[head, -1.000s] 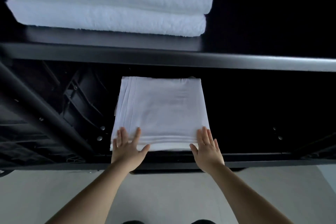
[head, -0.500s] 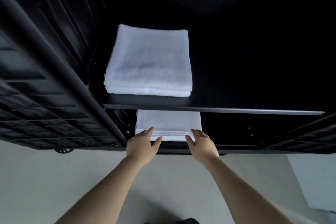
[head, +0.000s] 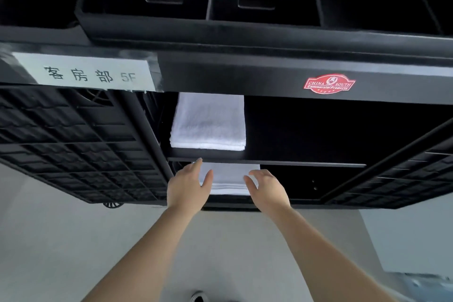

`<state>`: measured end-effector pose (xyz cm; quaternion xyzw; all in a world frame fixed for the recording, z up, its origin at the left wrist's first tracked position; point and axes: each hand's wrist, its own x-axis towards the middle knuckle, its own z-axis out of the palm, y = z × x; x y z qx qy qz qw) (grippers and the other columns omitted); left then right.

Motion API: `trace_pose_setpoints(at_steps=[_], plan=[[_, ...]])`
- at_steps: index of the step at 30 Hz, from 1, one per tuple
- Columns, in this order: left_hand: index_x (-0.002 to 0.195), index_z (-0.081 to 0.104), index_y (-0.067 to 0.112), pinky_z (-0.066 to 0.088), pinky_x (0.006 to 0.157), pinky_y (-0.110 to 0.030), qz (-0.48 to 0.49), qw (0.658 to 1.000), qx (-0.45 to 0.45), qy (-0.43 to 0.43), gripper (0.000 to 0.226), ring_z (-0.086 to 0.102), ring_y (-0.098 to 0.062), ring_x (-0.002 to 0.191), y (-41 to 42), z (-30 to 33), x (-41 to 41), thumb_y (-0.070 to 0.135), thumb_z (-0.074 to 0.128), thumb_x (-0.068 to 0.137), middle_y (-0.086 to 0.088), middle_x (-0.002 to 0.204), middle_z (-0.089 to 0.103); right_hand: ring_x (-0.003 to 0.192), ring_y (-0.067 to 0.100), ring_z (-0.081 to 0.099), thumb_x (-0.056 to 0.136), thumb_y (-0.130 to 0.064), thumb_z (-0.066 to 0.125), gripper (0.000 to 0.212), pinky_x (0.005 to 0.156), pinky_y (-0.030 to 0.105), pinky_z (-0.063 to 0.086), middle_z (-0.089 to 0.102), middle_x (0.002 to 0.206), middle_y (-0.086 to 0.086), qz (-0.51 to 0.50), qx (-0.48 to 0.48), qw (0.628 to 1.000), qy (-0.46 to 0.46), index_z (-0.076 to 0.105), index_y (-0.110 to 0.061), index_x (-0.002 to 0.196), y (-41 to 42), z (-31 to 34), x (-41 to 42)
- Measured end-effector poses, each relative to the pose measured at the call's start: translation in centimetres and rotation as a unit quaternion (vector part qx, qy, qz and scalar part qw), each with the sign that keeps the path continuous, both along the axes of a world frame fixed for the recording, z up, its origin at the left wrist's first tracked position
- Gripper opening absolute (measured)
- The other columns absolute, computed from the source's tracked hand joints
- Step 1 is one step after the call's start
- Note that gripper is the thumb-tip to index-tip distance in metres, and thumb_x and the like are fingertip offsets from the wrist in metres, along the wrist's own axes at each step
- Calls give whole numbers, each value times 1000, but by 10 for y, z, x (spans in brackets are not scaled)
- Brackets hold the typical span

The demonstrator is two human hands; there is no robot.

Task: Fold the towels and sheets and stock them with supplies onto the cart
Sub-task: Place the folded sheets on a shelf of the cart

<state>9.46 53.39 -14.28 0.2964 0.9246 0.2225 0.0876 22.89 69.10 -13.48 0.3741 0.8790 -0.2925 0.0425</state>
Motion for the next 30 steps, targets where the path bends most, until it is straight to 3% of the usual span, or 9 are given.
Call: trace_pose_setpoints(at_steps=[5, 11, 17, 23, 28, 30], plan=[[144, 41, 21, 43, 97, -39, 47, 999, -2, 11, 57, 50, -21, 124, -5, 21, 17, 51, 38, 96, 1, 140, 52, 96, 16, 62, 100, -48, 36, 50, 83, 32, 53, 35, 148, -9, 10, -7, 1000, 6, 45, -20, 140, -2, 22, 12], [143, 43, 24, 41, 93, -42, 134, 991, 2, 13, 56, 54, -22, 119, -28, 32, 49, 52, 39, 95, 2, 134, 57, 108, 15, 58, 100, -48, 36, 49, 89, 30, 50, 34, 148, -8, 83, -9, 996, 29, 43, -23, 141, -12, 34, 14], [146, 38, 26, 36, 103, -39, 247, 969, 12, -15, 59, 45, -21, 129, -76, 31, 86, 56, 36, 95, 1, 143, 48, 123, 16, 49, 100, -46, 37, 47, 101, 32, 42, 39, 145, -6, 210, -1, 976, 55, 45, -22, 139, -56, 35, 2], [149, 30, 28, 31, 106, -39, 389, 921, -25, -14, 61, 40, -23, 134, -165, 36, 132, 57, 30, 96, 1, 148, 42, 118, 21, 52, 100, -42, 40, 45, 96, 32, 44, 47, 138, 0, 358, 1, 930, 86, 50, -16, 135, -144, 30, -11], [149, 31, 28, 30, 108, -40, 518, 854, -34, -33, 63, 40, -24, 134, -255, 43, 189, 60, 29, 94, 0, 149, 42, 113, 30, 52, 100, -32, 45, 35, 92, 39, 42, 53, 124, 11, 497, -14, 862, 95, 58, -5, 117, -246, 33, -6], [148, 33, 28, 32, 107, -40, 564, 824, -35, -31, 63, 42, -24, 132, -288, 46, 217, 60, 30, 94, 0, 148, 44, 117, 30, 50, 100, -33, 44, 37, 93, 38, 40, 52, 125, 11, 547, -12, 831, 98, 57, -5, 119, -289, 36, 2]])
